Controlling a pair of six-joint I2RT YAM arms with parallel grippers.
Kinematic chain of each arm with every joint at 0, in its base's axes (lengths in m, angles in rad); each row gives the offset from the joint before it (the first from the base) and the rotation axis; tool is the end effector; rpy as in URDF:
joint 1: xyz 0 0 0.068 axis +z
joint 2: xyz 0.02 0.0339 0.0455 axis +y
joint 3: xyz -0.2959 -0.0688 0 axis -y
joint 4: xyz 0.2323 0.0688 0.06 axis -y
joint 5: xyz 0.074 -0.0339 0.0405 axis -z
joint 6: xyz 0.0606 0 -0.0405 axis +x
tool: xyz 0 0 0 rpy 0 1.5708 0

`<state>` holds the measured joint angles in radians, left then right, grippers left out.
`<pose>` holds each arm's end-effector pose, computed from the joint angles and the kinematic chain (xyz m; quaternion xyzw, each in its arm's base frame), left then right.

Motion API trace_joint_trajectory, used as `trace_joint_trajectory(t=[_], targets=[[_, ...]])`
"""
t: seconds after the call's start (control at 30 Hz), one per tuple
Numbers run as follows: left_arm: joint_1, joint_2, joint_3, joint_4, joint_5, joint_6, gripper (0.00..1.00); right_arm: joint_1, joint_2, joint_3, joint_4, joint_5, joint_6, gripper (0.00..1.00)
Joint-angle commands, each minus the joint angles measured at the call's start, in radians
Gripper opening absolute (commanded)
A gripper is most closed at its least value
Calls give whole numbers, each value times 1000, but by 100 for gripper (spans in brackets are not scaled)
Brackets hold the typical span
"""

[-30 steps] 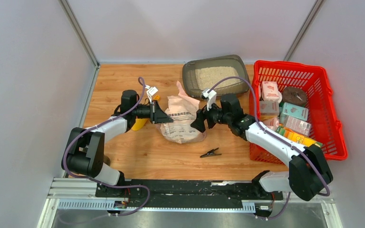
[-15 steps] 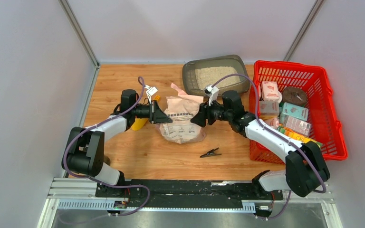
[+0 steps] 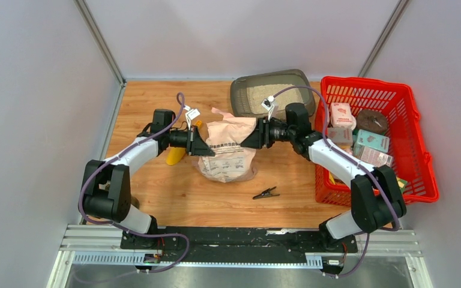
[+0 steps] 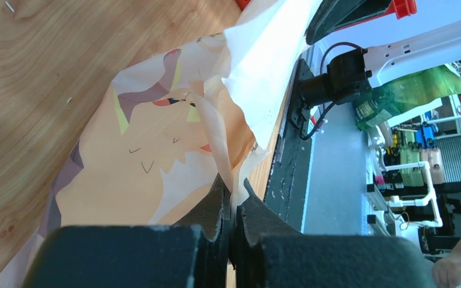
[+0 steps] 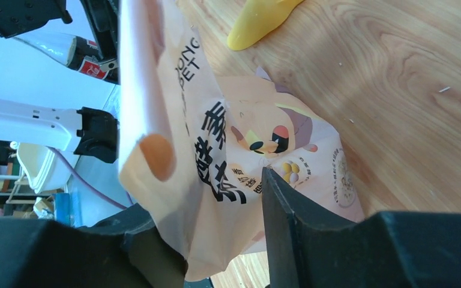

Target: Fill the litter box with clean litter

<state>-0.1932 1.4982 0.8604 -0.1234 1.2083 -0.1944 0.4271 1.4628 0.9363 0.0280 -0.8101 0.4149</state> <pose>0.2738 -0.1113 0.2526 0.2233 0.7566 -0.5748 0.2175 0.2738 0.1728 0.2875 -0.2061 0.7889 0.5011 0.2900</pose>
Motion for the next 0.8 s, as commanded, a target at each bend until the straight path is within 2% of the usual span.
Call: trace_joint_trajectory(t=[0.0,0.1,0.17,0.2,0.33,0.5,0.57,0.67,0.7,0.73,0.77], targets=[[5,13,74,-137,112,79,1,10,21,58,98,-77,48,44],[6,28,98,-150,109,78,1,10,28,65,81,-83,35,47],[6,33,103,-147,106,67,1,9,24,62,36,-93,16,58],[6,36,103,-137,108,59,1,12,21,55,32,-95,15,59],[6,36,92,-91,111,13,1,33,2,15,55,-44,12,62],[12,36,63,42,111,-111,0,71,-1,21,26,48,-71,66],[18,34,48,118,111,-192,0,75,7,24,19,66,-82,60],[27,33,35,177,112,-237,0,75,27,42,13,57,-79,46],[29,31,32,182,117,-241,0,75,34,48,1,51,-73,41],[32,30,34,180,120,-241,0,72,37,61,0,10,-65,30],[40,30,32,168,128,-241,0,58,42,68,-3,-15,-53,23]])
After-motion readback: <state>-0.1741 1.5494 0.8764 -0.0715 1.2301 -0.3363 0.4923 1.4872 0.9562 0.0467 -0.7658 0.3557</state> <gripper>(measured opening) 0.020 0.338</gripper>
